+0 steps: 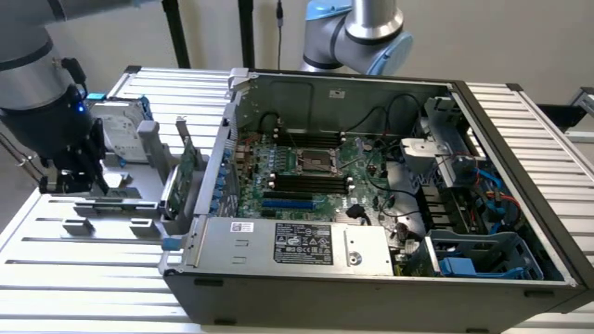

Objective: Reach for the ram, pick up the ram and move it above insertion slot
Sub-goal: 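Pick up the ram and move it above insertion slot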

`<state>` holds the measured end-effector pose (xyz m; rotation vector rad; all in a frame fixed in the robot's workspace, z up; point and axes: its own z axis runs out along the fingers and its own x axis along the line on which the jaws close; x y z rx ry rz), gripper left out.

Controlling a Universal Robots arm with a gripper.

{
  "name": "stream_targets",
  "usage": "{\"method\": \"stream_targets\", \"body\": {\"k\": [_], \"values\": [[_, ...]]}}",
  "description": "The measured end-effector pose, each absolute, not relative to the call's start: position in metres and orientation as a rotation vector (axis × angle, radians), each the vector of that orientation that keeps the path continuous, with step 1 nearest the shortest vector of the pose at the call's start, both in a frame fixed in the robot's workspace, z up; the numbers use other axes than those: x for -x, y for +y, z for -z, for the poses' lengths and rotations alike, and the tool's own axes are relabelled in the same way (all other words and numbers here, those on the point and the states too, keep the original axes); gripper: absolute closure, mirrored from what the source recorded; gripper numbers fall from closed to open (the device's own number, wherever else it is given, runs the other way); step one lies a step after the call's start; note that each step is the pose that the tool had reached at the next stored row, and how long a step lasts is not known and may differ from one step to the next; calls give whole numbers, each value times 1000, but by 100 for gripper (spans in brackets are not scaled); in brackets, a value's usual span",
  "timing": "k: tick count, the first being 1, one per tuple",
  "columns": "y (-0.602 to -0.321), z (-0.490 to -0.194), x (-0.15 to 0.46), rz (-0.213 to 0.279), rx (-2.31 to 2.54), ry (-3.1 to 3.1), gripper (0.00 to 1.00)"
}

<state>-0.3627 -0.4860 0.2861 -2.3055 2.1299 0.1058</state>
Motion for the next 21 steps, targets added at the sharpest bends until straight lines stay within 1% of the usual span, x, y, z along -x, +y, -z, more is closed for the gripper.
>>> {"method": "stream_targets", "body": {"k": [11,21], "values": [[-486,-336,329,-125,2308,2121,86],[-486,-372,290,-147,2305,2108,86]]}}
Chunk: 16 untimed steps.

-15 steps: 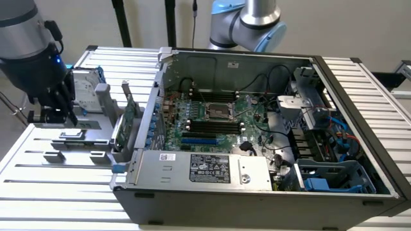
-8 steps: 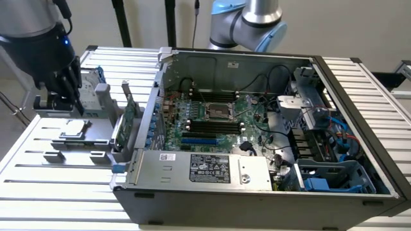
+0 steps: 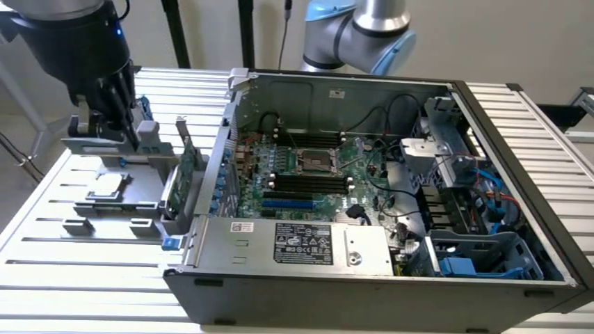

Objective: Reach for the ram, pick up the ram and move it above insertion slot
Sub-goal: 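Pick up the ram and move it above insertion slot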

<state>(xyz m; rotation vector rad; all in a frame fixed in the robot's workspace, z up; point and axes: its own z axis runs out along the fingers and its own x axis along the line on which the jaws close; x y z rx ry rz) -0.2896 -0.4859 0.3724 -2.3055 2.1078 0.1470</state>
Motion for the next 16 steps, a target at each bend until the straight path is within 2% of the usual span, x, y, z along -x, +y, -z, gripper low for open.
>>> {"method": "stream_targets", "body": {"k": [16], "values": [[-475,-393,250,-155,2302,2104,86]]}}
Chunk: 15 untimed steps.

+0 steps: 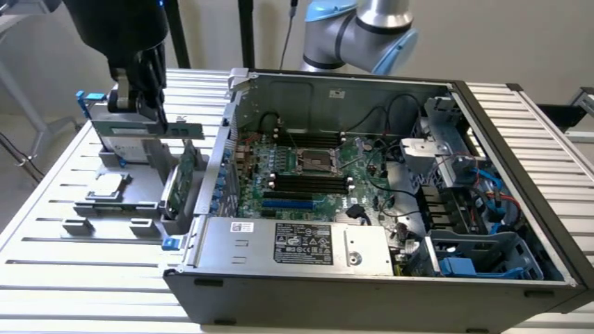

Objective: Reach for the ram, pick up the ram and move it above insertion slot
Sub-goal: 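Pick up the ram and move it above insertion slot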

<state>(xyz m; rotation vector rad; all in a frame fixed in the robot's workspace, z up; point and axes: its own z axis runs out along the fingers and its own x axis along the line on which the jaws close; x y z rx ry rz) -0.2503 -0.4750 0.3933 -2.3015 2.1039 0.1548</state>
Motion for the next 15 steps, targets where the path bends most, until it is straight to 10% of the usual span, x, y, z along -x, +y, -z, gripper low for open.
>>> {"method": "stream_targets", "body": {"k": [15], "values": [[-462,-394,193,-159,2300,2102,86]]}}
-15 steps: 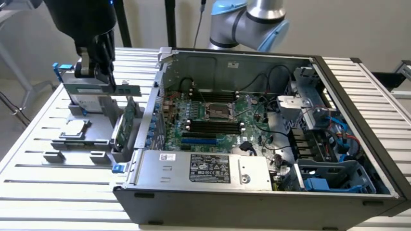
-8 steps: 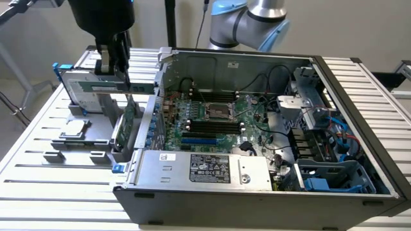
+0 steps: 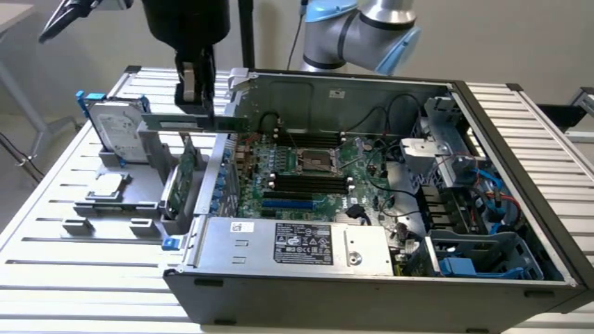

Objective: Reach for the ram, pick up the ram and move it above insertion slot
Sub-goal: 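Pick up the ram and move it above insertion slot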

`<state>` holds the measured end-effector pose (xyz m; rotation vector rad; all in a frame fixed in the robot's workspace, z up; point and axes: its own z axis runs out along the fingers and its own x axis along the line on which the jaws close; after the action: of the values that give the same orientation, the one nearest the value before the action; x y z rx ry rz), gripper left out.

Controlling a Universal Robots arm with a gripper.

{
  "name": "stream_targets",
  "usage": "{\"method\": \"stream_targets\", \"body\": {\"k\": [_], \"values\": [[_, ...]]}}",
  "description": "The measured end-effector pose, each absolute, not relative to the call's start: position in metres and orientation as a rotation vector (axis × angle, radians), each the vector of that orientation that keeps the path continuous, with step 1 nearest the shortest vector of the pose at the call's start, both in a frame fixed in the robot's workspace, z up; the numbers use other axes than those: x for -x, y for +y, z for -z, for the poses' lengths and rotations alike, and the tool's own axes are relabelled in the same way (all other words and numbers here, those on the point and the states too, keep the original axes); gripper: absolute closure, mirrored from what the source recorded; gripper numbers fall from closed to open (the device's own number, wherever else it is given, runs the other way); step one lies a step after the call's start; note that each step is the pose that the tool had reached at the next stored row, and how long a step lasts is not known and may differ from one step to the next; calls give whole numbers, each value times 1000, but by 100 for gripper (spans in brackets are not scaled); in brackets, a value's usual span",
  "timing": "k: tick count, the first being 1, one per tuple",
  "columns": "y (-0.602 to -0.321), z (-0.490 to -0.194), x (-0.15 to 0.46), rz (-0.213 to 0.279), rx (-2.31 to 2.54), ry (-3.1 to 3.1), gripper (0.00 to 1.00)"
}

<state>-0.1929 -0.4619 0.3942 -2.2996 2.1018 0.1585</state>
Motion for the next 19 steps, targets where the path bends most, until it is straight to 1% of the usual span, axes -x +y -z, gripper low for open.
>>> {"method": "stream_targets", "body": {"k": [12,19], "values": [[-425,-392,163,-158,2300,2102,86],[-413,-390,133,-158,2300,2102,86]]}}
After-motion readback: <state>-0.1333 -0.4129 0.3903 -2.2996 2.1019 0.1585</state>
